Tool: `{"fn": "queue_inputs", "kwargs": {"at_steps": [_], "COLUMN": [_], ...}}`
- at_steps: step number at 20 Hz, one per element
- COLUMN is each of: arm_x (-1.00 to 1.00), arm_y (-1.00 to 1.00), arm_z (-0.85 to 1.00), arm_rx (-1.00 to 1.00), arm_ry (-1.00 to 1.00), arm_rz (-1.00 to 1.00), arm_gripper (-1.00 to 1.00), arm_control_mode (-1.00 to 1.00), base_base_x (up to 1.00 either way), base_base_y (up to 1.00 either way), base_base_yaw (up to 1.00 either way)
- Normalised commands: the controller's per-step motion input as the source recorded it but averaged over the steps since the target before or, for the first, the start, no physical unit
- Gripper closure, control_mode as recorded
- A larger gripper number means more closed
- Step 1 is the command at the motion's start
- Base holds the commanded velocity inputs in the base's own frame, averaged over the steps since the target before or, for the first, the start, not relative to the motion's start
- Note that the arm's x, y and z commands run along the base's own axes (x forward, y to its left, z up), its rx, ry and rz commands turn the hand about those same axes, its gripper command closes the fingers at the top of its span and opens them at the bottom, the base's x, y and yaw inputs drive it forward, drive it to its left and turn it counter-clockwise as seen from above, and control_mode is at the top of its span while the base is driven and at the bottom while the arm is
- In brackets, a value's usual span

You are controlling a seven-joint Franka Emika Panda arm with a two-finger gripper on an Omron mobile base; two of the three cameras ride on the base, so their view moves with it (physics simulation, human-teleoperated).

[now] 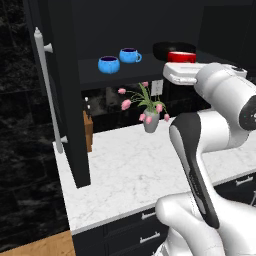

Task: Gather all objects into one cabinet and sort the glasses and bowls to opposite sides.

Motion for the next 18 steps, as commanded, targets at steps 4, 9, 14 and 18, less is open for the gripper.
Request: {"fn": "queue_inputs", "kwargs": {"at_steps": [4, 9, 14, 18], "arm_x": [0.14, 0.11, 0.13, 0.18], "arm_y": [0.13, 0.11, 0.05, 0.02], "arm_z": [0.00, 0.00, -0.07, -0.20], "arm_rx": [0.00, 0.00, 0.00, 0.00], "arm_ry": [0.00, 0.00, 0.00, 0.00], "arm_rz": [0.01, 0.04, 0.06, 0.07], "arm_gripper": [1.00, 1.00, 1.00, 1.00], "arm_control_mode": [-1.00, -1.00, -1.00, -1.00], "base_base_x": [0.00, 0.00, 0.00, 0.00], "base_base_y": [0.00, 0.00, 0.00, 0.00], "base_base_yaw": [0.00, 0.00, 0.00, 0.00]}}
